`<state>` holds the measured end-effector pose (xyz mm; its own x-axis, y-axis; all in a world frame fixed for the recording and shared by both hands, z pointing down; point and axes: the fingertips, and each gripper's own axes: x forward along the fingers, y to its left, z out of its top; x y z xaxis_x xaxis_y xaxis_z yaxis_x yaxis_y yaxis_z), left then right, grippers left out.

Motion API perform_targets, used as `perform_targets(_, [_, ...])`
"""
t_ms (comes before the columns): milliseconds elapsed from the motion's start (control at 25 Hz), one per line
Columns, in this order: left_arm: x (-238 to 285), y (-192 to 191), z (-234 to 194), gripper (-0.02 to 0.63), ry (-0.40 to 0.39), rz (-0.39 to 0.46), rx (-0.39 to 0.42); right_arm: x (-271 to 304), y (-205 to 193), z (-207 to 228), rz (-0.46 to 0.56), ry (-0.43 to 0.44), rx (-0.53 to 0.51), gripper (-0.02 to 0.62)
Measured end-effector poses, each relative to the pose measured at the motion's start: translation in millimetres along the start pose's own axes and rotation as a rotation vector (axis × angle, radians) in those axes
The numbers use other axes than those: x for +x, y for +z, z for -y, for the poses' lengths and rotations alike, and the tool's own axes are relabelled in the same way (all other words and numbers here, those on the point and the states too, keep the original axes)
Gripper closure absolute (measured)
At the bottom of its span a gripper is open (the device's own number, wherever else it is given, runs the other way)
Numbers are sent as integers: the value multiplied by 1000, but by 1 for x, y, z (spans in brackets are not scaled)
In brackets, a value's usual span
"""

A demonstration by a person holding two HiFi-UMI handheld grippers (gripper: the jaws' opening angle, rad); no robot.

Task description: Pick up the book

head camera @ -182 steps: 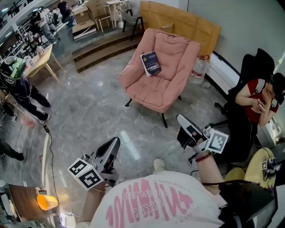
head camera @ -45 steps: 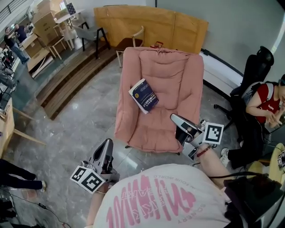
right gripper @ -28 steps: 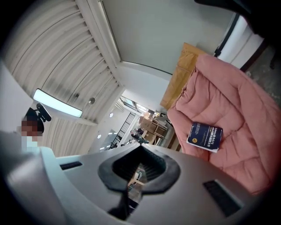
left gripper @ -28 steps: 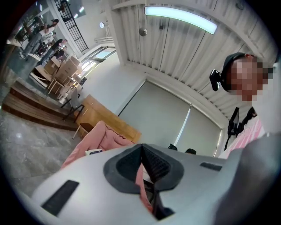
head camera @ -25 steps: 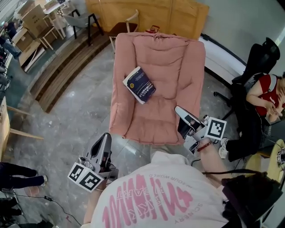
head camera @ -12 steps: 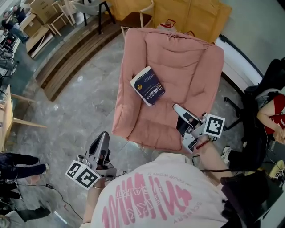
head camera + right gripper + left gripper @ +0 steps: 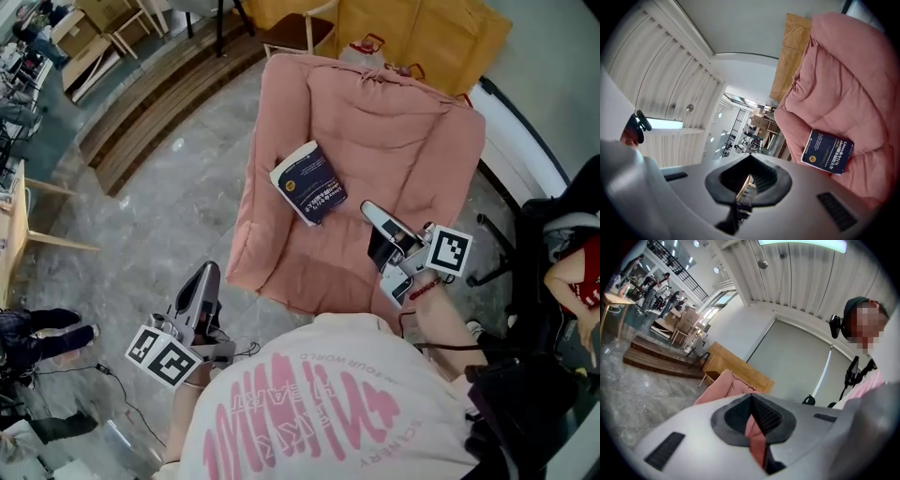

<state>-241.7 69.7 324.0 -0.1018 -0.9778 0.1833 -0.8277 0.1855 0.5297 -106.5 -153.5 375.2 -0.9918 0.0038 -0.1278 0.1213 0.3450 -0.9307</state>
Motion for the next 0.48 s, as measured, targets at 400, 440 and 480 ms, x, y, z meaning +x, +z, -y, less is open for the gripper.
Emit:
perform_targets(400, [36, -14, 14, 598, 27, -38, 7, -10, 21, 30, -13, 5, 50, 586])
perform_targets(440, [40, -16, 16, 598, 30, -48, 16, -15, 22, 36, -7, -2, 56, 586])
perform_targets(480, [43, -16, 16, 598, 35, -53, 28, -19, 23, 43, -2, -10, 61, 586])
